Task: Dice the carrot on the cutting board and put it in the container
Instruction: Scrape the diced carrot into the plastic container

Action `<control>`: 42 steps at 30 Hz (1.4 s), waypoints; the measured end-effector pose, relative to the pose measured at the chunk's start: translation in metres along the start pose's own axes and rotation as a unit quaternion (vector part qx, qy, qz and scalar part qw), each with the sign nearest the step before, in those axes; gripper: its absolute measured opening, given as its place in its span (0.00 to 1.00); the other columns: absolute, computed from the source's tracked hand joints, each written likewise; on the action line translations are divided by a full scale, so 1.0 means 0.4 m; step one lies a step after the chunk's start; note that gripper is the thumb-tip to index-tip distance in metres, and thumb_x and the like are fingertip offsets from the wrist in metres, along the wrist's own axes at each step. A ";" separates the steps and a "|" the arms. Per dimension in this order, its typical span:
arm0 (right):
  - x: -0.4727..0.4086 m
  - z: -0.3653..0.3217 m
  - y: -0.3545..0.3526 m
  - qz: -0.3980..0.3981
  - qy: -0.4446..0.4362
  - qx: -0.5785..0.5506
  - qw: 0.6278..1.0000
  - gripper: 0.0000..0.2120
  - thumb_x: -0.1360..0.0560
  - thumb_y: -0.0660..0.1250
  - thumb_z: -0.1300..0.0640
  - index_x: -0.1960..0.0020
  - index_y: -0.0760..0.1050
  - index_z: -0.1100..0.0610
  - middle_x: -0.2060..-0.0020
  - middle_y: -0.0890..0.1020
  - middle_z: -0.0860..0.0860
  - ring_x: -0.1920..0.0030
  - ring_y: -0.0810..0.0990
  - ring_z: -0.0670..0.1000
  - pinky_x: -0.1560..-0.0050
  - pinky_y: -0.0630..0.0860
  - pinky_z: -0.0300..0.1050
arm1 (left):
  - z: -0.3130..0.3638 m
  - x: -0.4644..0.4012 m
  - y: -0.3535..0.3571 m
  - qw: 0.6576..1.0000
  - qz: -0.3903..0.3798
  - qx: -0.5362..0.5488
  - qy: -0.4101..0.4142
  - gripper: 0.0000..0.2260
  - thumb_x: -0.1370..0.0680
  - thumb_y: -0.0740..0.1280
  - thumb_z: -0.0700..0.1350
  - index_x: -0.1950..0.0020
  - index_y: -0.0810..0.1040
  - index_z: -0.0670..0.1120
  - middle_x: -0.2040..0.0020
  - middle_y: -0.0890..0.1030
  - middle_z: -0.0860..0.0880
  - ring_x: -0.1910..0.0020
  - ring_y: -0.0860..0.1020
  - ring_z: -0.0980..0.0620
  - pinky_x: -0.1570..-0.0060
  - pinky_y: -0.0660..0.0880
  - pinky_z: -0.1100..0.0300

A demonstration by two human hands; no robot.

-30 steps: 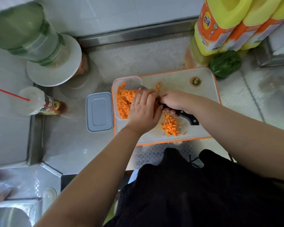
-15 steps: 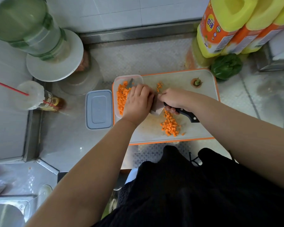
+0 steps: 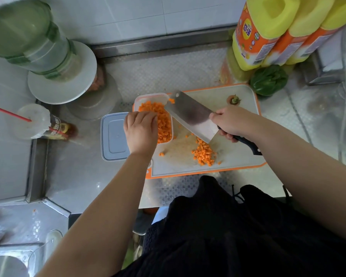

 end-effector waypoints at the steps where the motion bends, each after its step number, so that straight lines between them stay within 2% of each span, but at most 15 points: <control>1: 0.003 0.003 -0.002 0.003 -0.009 0.010 1.000 0.12 0.18 0.53 0.52 0.46 0.72 0.57 0.70 0.70 0.54 0.76 0.64 0.49 0.75 0.63 0.40 | 0.013 0.006 -0.004 1.000 0.017 0.005 0.015 0.11 0.20 0.63 0.44 0.44 0.83 0.45 0.46 0.83 0.48 0.45 0.75 0.41 0.39 0.69 0.47; 3: 0.011 0.005 0.004 0.001 -0.027 0.033 0.999 0.12 0.18 0.53 0.51 0.48 0.73 0.56 0.69 0.70 0.55 0.75 0.66 0.51 0.74 0.65 0.41 | 0.056 0.017 -0.006 0.998 0.008 0.000 0.065 0.16 0.18 0.60 0.46 0.33 0.77 0.45 0.35 0.78 0.47 0.37 0.72 0.41 0.34 0.67 0.44; 5: 0.014 0.001 0.016 -0.002 -0.050 0.069 0.996 0.13 0.18 0.52 0.49 0.51 0.72 0.54 0.68 0.72 0.57 0.72 0.69 0.54 0.70 0.68 0.45 | 0.097 0.027 0.002 0.992 -0.061 -0.035 0.107 0.21 0.17 0.55 0.51 0.25 0.68 0.48 0.27 0.70 0.48 0.28 0.64 0.41 0.28 0.59 0.42; 9: 0.012 0.000 0.023 0.021 -0.084 0.100 0.991 0.14 0.19 0.52 0.47 0.58 0.70 0.51 0.69 0.73 0.57 0.72 0.71 0.54 0.67 0.70 0.47 | 0.075 0.021 0.012 0.981 -0.181 -0.064 0.001 0.27 0.19 0.42 0.58 0.21 0.57 0.53 0.21 0.57 0.56 0.21 0.50 0.47 0.24 0.43 0.47; 12: 0.015 0.019 0.001 0.057 -0.095 0.081 0.991 0.16 0.19 0.52 0.48 0.61 0.69 0.52 0.70 0.73 0.56 0.72 0.71 0.55 0.67 0.70 0.47 | 0.039 0.020 0.004 0.979 -0.186 -0.067 -0.042 0.27 0.18 0.42 0.57 0.23 0.63 0.52 0.23 0.63 0.56 0.21 0.50 0.50 0.24 0.41 0.49; 15: 0.015 0.053 -0.029 0.114 -0.116 0.065 0.985 0.20 0.18 0.52 0.47 0.59 0.69 0.60 0.69 0.73 0.56 0.69 0.73 0.56 0.65 0.74 0.51 | 0.037 0.026 -0.030 0.997 -0.075 -0.032 -0.001 0.19 0.18 0.55 0.52 0.37 0.80 0.47 0.39 0.82 0.49 0.30 0.71 0.45 0.28 0.58 0.46; 18: 0.010 0.103 -0.048 0.169 -0.132 0.078 0.974 0.21 0.18 0.52 0.47 0.59 0.70 0.61 0.68 0.74 0.55 0.67 0.72 0.55 0.60 0.72 0.51 | 0.035 0.031 -0.045 0.999 0.020 0.042 0.024 0.10 0.22 0.66 0.40 0.43 0.84 0.44 0.52 0.85 0.43 0.43 0.80 0.41 0.41 0.71 0.47; 21: 0.005 0.152 -0.058 0.171 -0.139 0.092 0.971 0.21 0.19 0.55 0.44 0.63 0.69 0.58 0.70 0.73 0.52 0.69 0.71 0.50 0.63 0.68 0.47 | 0.058 0.034 -0.043 0.997 -0.015 0.081 0.012 0.22 0.25 0.60 0.30 0.34 0.78 0.44 0.40 0.81 0.43 0.35 0.74 0.40 0.36 0.70 0.48; 23: 0.004 0.180 -0.062 0.154 -0.141 0.114 0.971 0.21 0.22 0.60 0.42 0.67 0.67 0.55 0.72 0.72 0.50 0.69 0.72 0.48 0.66 0.65 0.46 | 0.067 0.040 -0.043 0.996 -0.039 0.082 0.004 0.22 0.25 0.58 0.32 0.33 0.77 0.43 0.34 0.77 0.44 0.33 0.71 0.40 0.32 0.68 0.47; 25: 0.002 0.207 -0.065 0.134 -0.138 0.141 0.971 0.21 0.24 0.65 0.42 0.69 0.64 0.54 0.73 0.70 0.49 0.68 0.71 0.49 0.65 0.64 0.46 | 0.067 0.054 -0.047 0.997 -0.060 0.049 0.009 0.14 0.23 0.62 0.42 0.39 0.80 0.45 0.39 0.79 0.45 0.38 0.71 0.40 0.39 0.70 0.46; 28: -0.006 0.245 -0.064 0.062 -0.140 0.130 0.980 0.19 0.27 0.70 0.47 0.67 0.65 0.54 0.70 0.71 0.49 0.66 0.72 0.51 0.64 0.63 0.46 | 0.058 0.094 -0.040 0.986 -0.147 -0.061 0.052 0.13 0.24 0.69 0.55 0.45 0.82 0.49 0.45 0.80 0.48 0.43 0.72 0.42 0.44 0.68 0.47; 31: -0.010 0.260 -0.062 -0.035 -0.125 0.162 0.978 0.12 0.27 0.72 0.50 0.62 0.72 0.54 0.66 0.75 0.51 0.62 0.74 0.52 0.61 0.65 0.46 | 0.039 0.122 -0.042 0.980 -0.153 -0.115 0.060 0.09 0.29 0.76 0.49 0.50 0.85 0.50 0.50 0.81 0.48 0.48 0.74 0.40 0.49 0.70 0.47; 34: -0.021 0.257 -0.041 -0.080 -0.125 0.314 0.938 0.14 0.26 0.70 0.49 0.61 0.70 0.57 0.66 0.73 0.51 0.65 0.71 0.50 0.65 0.62 0.45 | 0.030 0.132 -0.050 0.980 -0.114 -0.145 0.079 0.09 0.32 0.78 0.41 0.53 0.86 0.51 0.57 0.81 0.49 0.56 0.75 0.41 0.56 0.70 0.51; 38: -0.051 0.242 -0.011 -0.070 -0.151 0.408 0.898 0.17 0.25 0.67 0.50 0.65 0.63 0.56 0.68 0.70 0.50 0.69 0.67 0.49 0.67 0.59 0.45 | 0.020 0.124 -0.061 0.984 -0.097 -0.136 0.069 0.11 0.33 0.77 0.36 0.55 0.86 0.50 0.62 0.79 0.48 0.62 0.75 0.42 0.60 0.67 0.53; 42: -0.081 0.233 -0.035 -0.001 -0.159 0.365 0.918 0.18 0.24 0.67 0.48 0.65 0.64 0.55 0.68 0.71 0.49 0.66 0.70 0.50 0.68 0.60 0.45 | 0.003 0.108 -0.069 0.988 -0.092 -0.108 0.060 0.10 0.33 0.73 0.36 0.56 0.86 0.48 0.64 0.77 0.46 0.66 0.76 0.42 0.60 0.64 0.55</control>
Point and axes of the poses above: each hand's wrist, its own x-axis away from the middle knuckle, its own y-axis out of the palm, z = x × y, the point moved 3 cm from there along -x, towards the middle knuckle
